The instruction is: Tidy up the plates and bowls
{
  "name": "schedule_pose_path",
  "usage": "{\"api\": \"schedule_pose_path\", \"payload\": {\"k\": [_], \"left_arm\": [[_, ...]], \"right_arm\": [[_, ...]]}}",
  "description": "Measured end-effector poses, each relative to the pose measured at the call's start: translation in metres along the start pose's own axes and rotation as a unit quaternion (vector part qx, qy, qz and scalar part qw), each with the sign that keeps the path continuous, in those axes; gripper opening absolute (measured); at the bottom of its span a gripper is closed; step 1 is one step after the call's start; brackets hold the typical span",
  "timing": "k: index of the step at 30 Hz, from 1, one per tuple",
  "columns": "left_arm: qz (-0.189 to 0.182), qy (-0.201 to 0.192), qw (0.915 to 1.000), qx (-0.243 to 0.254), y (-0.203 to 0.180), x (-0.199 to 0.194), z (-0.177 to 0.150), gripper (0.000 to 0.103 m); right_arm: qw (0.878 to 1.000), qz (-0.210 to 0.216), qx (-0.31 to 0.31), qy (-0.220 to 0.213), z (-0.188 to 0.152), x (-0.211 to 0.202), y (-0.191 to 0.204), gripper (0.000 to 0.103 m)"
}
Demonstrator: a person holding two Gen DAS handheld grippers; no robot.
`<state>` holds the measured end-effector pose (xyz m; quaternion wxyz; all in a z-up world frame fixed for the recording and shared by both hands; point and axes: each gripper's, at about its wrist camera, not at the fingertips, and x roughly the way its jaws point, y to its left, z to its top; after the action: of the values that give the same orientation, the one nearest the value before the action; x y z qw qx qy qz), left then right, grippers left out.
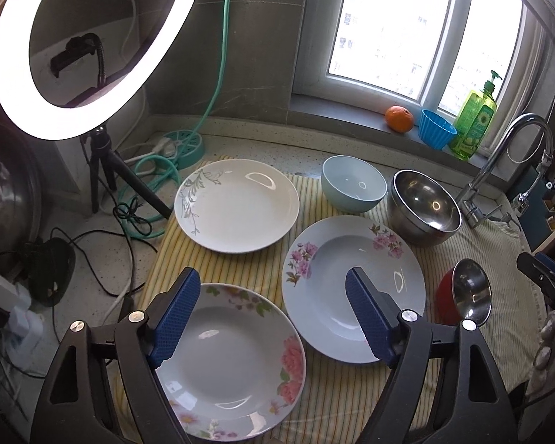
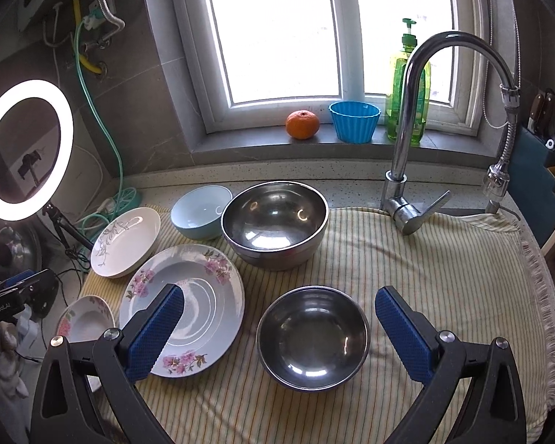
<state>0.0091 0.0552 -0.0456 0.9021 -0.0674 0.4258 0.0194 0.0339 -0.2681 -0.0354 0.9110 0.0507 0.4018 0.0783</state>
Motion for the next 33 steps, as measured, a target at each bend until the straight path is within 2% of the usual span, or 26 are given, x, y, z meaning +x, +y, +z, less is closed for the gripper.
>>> {"api": "schedule_pose_path", "payload": {"k": [4,6,8,13,18,20,21,24,29,33], "left_arm": [[-0.013,0.016,0.9998,-0.002,0.005,0.008,0.002,0.074],[-0.021,0.027,0.9994,-0.003,0.006,0.013,0.002,0.065],[-0.019,0.034,0.9992,0.002,0.005,0.019,0.002,0.063],[-0.035,0.057,0.9978,0.000,0.006,0.031,0.001,0.057],[-0.049,0.074,0.9960,-0.010,0.009,0.040,0.000,0.048],[-0.057,0.085,0.9946,-0.018,0.011,0.045,0.000,0.044],[-0.062,0.089,0.9939,-0.021,0.012,0.047,-0.001,0.043],[-0.066,0.098,0.9928,-0.022,0.012,0.055,0.000,0.040],[-0.080,0.118,0.9895,-0.020,0.008,0.070,0.005,0.031],[-0.084,0.130,0.9878,-0.017,0.008,0.081,0.008,0.029]], "right_arm": [[1.000,-0.003,-0.009,0.016,0.002,0.011,0.003,0.101],[0.999,0.009,-0.015,0.030,0.003,0.018,0.005,0.093],[0.999,0.014,-0.022,0.047,0.004,0.025,0.007,0.083],[0.996,0.035,-0.023,0.081,0.006,0.043,0.009,0.068],[0.992,0.060,-0.020,0.113,0.004,0.058,0.012,0.047],[0.990,0.069,-0.011,0.125,0.004,0.065,0.011,0.033],[0.989,0.071,-0.009,0.131,0.003,0.068,0.010,0.030],[0.987,0.076,-0.007,0.143,0.004,0.077,0.010,0.028],[0.983,0.086,-0.016,0.160,0.006,0.093,0.014,0.015],[0.975,0.108,0.008,0.194,0.006,0.115,0.010,0.011]]}}
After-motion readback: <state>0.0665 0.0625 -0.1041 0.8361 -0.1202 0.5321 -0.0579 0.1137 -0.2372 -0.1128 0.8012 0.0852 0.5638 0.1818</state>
